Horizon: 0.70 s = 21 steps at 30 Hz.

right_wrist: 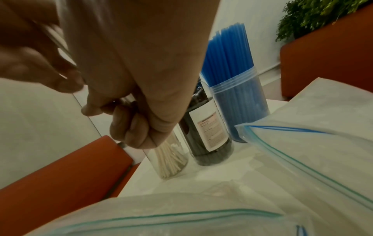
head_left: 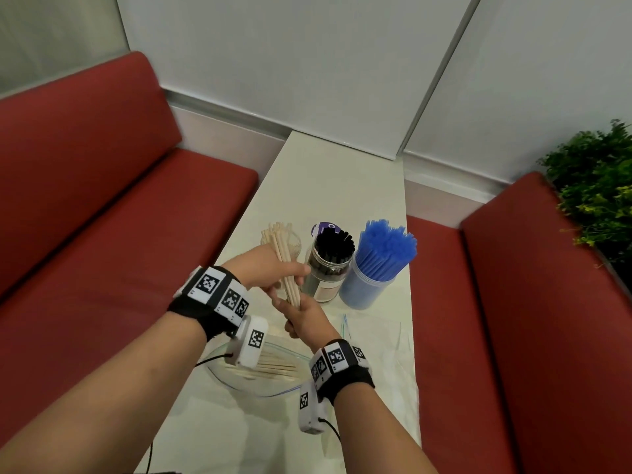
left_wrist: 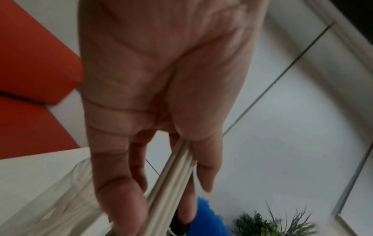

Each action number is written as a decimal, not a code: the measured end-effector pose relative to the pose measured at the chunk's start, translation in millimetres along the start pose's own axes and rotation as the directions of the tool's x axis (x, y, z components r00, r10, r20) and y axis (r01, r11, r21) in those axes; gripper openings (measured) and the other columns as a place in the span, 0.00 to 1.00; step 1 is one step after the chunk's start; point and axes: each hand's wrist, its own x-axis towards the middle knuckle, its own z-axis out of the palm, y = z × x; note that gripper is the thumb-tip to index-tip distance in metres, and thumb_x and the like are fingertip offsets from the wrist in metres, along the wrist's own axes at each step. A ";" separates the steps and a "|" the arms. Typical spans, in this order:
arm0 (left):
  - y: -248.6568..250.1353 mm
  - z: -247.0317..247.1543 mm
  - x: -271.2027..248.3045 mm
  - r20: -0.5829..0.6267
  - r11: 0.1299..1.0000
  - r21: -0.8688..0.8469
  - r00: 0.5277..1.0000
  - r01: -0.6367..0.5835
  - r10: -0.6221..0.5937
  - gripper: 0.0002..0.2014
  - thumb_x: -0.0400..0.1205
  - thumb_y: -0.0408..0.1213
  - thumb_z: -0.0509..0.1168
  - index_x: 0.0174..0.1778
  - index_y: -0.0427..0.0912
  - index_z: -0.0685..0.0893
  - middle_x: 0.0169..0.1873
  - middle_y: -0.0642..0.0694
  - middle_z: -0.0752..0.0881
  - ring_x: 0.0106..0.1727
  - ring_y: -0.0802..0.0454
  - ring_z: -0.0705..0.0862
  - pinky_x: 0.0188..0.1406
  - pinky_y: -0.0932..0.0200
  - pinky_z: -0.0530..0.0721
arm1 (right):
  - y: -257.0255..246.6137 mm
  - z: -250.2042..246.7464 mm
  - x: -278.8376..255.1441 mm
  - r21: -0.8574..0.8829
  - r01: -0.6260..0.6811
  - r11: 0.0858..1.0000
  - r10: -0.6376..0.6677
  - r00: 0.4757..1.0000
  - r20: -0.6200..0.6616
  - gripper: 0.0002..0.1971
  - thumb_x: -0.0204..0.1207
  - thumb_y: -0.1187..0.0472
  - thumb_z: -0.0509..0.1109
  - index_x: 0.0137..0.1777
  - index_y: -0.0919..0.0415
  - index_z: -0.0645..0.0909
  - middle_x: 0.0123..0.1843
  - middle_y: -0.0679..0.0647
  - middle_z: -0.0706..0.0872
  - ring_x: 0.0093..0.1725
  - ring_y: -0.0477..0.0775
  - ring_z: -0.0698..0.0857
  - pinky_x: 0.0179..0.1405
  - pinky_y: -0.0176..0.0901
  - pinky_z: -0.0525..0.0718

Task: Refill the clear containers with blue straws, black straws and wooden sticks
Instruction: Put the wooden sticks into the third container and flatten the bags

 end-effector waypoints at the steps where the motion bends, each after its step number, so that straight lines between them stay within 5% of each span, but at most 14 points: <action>1: 1.3 -4.4 -0.3 0.037 0.998 0.017 0.998 0.055 -0.056 0.14 0.72 0.49 0.74 0.37 0.40 0.91 0.33 0.41 0.90 0.30 0.48 0.86 0.30 0.57 0.87 | 1.4 0.8 0.3 -0.024 0.001 1.000 -0.001 1.000 0.003 0.08 0.85 0.57 0.71 0.46 0.54 0.75 0.32 0.49 0.69 0.26 0.48 0.69 0.25 0.40 0.68; 4: 4.3 -6.6 0.4 0.072 0.987 0.032 0.985 0.156 -0.158 0.15 0.71 0.39 0.74 0.46 0.31 0.89 0.30 0.33 0.90 0.31 0.36 0.90 0.38 0.45 0.92 | 5.2 7.0 5.2 -0.029 -0.015 0.999 0.015 1.000 -0.003 0.08 0.86 0.61 0.69 0.46 0.54 0.75 0.32 0.51 0.70 0.26 0.48 0.70 0.25 0.39 0.68; 8: 6.2 -3.6 2.1 0.050 0.993 -0.009 0.992 0.116 -0.115 0.10 0.75 0.32 0.71 0.47 0.27 0.88 0.29 0.28 0.88 0.28 0.35 0.89 0.33 0.47 0.91 | 7.8 4.7 7.4 0.049 -0.047 0.998 0.049 0.998 -0.042 0.08 0.85 0.65 0.71 0.47 0.57 0.75 0.35 0.53 0.73 0.24 0.48 0.72 0.23 0.39 0.69; 12: 23.6 -23.1 10.5 -0.103 0.995 -0.102 0.994 0.013 -0.024 0.06 0.77 0.31 0.72 0.43 0.30 0.88 0.26 0.29 0.87 0.23 0.38 0.88 0.23 0.54 0.88 | 19.6 -1.7 0.6 -0.235 -0.200 0.951 0.236 0.962 0.135 0.06 0.82 0.62 0.74 0.47 0.63 0.81 0.37 0.55 0.85 0.32 0.52 0.87 0.34 0.42 0.86; 14: 35.2 -38.0 19.3 -0.214 0.986 -0.155 0.976 -0.065 0.031 0.06 0.77 0.32 0.72 0.43 0.31 0.88 0.24 0.31 0.86 0.23 0.38 0.87 0.23 0.54 0.88 | 28.8 7.9 -1.1 -0.512 -0.174 0.841 0.335 0.911 0.240 0.08 0.84 0.61 0.71 0.51 0.66 0.87 0.44 0.58 0.90 0.41 0.54 0.89 0.51 0.47 0.89; 17: 43.0 -54.6 37.9 -0.343 0.972 -0.191 0.937 -0.139 0.067 0.07 0.77 0.34 0.73 0.44 0.32 0.89 0.21 0.36 0.85 0.22 0.38 0.87 0.24 0.53 0.89 | 50.1 30.6 -1.9 -0.830 0.059 0.555 0.302 0.915 0.266 0.14 0.84 0.62 0.66 0.66 0.62 0.87 0.68 0.59 0.87 0.67 0.61 0.84 0.72 0.48 0.78; 21: 29.7 -55.1 64.1 -0.361 0.978 -0.178 0.932 -0.108 0.037 0.11 0.76 0.34 0.73 0.46 0.27 0.87 0.20 0.37 0.84 0.22 0.38 0.86 0.26 0.47 0.90 | 86.8 46.0 -7.2 -0.909 0.186 0.372 0.173 0.949 0.265 0.25 0.84 0.72 0.57 0.80 0.58 0.75 0.78 0.63 0.75 0.78 0.65 0.72 0.79 0.55 0.70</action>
